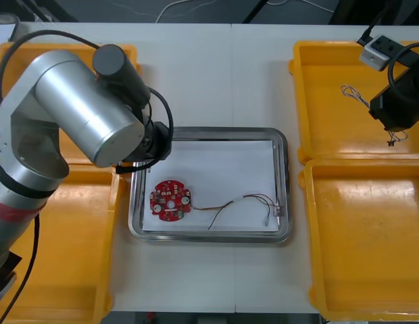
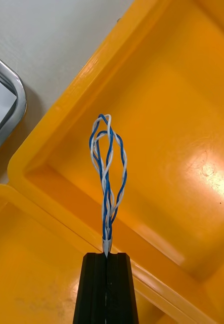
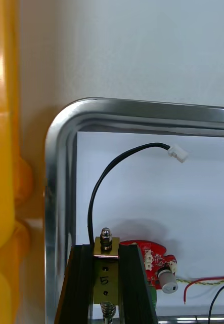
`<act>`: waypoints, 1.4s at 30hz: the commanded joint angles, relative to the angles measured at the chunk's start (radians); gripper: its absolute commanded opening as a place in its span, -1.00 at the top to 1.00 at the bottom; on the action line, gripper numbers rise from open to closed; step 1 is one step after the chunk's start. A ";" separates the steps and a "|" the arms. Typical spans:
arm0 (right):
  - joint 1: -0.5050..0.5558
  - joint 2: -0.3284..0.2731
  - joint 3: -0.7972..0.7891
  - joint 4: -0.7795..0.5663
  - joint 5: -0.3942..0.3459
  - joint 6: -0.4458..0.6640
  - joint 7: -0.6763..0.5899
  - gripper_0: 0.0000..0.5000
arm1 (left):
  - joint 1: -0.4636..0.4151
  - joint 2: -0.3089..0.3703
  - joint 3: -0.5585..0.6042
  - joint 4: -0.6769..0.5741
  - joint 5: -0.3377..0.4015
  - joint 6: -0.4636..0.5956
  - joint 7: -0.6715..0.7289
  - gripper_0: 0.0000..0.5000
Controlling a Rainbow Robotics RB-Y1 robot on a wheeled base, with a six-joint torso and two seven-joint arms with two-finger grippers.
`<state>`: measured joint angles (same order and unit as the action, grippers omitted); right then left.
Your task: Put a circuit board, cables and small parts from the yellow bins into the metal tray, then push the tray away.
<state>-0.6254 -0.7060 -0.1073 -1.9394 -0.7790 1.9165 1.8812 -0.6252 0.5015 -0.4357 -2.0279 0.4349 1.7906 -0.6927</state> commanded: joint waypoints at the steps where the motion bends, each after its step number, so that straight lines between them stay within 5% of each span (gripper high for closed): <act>1: 0.004 -0.047 -0.040 -0.032 0.001 0.003 -0.039 1.00 | -0.044 -0.040 -0.072 0.057 -0.055 -0.062 -0.056 1.00; 42: 0.004 -0.047 -0.040 -0.032 -0.034 0.003 -0.060 1.00 | -0.028 -0.100 -0.143 0.255 -0.211 -0.235 -0.160 1.00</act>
<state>-0.6237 -0.7141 -0.1133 -1.9394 -0.7998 1.9165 1.8567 -0.6258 0.4247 -0.5633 -1.7611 0.2380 1.5670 -0.7738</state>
